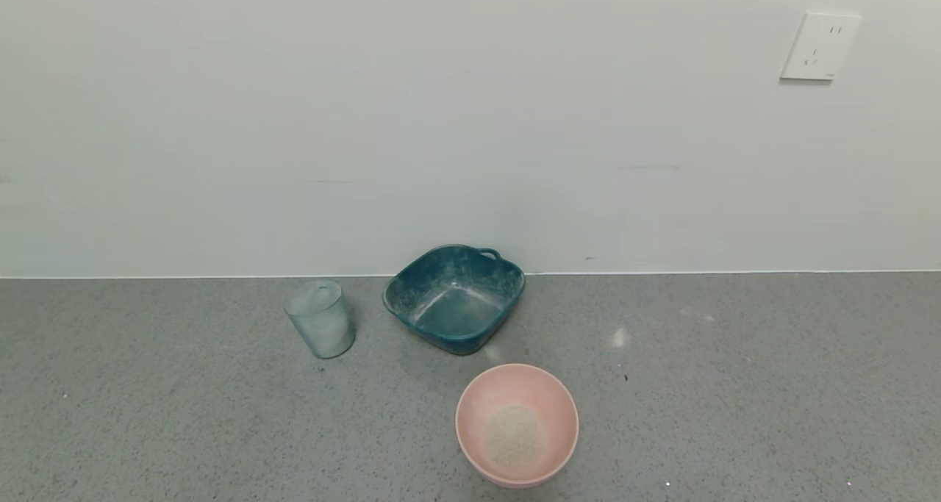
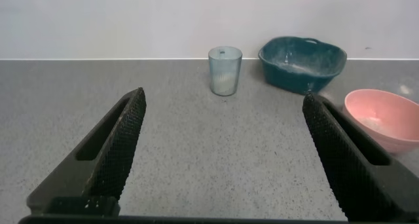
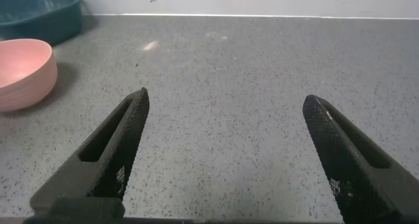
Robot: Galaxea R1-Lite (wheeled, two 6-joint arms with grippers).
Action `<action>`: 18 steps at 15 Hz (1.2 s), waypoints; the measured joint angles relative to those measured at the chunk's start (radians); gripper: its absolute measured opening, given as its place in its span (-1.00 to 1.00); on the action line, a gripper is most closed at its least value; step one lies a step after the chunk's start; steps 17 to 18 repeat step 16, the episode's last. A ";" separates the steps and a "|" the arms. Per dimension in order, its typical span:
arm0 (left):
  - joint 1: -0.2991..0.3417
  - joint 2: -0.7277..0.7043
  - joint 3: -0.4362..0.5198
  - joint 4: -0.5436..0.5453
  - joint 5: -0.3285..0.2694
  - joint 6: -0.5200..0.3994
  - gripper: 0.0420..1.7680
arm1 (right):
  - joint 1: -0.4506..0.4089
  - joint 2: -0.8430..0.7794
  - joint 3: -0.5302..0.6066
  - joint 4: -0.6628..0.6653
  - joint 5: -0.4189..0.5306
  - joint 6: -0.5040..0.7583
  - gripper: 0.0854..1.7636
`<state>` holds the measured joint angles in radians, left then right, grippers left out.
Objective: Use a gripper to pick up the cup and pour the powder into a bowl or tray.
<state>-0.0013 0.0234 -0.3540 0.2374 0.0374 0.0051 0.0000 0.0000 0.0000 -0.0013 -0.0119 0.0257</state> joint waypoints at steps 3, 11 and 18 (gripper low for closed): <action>0.000 -0.020 0.138 -0.200 0.003 -0.002 0.94 | 0.000 0.000 0.000 0.000 0.000 0.001 0.94; 0.001 -0.024 0.348 -0.299 -0.024 0.023 0.94 | 0.000 0.000 0.000 0.000 0.000 0.000 0.94; 0.001 -0.024 0.354 -0.224 -0.029 0.011 0.94 | 0.000 0.000 0.000 0.000 -0.002 0.002 0.94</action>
